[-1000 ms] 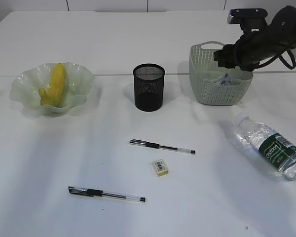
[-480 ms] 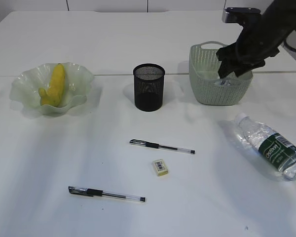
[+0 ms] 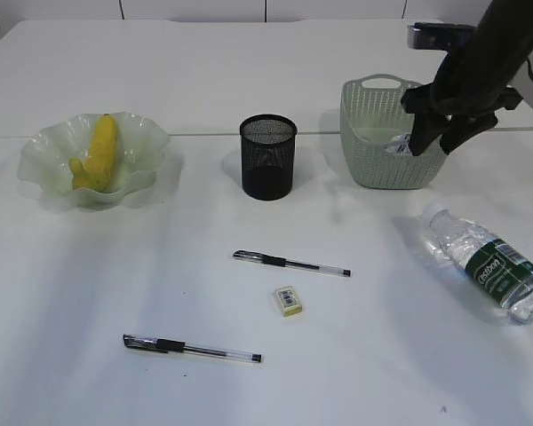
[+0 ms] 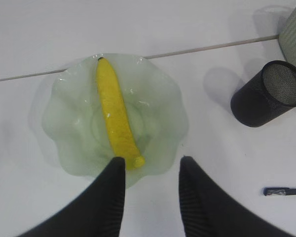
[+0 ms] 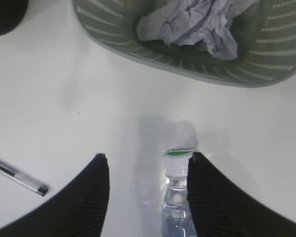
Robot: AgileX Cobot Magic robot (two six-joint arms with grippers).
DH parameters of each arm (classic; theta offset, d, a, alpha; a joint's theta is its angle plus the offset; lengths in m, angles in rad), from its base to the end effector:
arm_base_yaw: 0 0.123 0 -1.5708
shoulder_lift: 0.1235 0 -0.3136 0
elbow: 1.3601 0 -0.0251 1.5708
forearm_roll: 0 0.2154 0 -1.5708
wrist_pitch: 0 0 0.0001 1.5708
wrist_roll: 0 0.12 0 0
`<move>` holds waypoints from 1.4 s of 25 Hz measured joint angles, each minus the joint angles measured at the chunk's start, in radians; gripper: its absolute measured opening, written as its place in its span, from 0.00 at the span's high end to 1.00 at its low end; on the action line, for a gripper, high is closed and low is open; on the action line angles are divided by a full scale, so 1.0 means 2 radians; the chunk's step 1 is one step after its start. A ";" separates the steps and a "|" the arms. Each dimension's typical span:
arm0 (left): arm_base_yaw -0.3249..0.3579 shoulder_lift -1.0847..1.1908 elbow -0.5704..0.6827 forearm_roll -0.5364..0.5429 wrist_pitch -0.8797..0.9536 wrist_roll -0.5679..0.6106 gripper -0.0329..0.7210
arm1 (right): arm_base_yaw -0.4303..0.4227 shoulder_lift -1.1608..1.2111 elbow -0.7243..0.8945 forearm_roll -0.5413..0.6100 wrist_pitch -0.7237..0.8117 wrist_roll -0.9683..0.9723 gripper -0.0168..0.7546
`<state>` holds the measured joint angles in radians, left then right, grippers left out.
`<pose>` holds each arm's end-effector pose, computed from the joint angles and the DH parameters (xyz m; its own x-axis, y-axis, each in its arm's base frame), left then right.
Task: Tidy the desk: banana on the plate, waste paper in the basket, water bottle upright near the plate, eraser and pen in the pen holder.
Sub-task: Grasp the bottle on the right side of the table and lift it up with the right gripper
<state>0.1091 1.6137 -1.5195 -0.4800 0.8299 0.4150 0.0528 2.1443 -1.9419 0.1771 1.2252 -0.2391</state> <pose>0.3503 -0.0028 0.3767 -0.6842 -0.0021 -0.7293 0.1924 0.9640 -0.1833 0.4440 0.0434 0.2485 -0.9395 -0.2250 -0.2582 -0.2617 0.9580 0.1172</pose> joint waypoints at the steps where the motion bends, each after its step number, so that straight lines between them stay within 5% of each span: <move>1: 0.000 0.000 0.000 0.000 0.000 0.000 0.62 | 0.000 0.000 0.000 -0.006 0.000 0.007 0.48; 13: 0.000 0.000 0.000 0.000 0.000 0.000 0.62 | 0.000 0.000 0.000 -0.032 0.001 0.026 0.48; 23: 0.000 0.000 0.000 0.002 0.001 0.000 0.62 | 0.000 -0.045 0.126 -0.051 0.001 0.027 0.48; 35: 0.000 0.000 0.000 0.002 0.018 0.000 0.62 | 0.000 -0.046 0.138 -0.052 0.000 0.021 0.48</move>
<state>0.1091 1.6137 -1.5195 -0.4768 0.8669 0.4150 0.0528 2.0520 -1.6662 0.0728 1.2261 -0.1975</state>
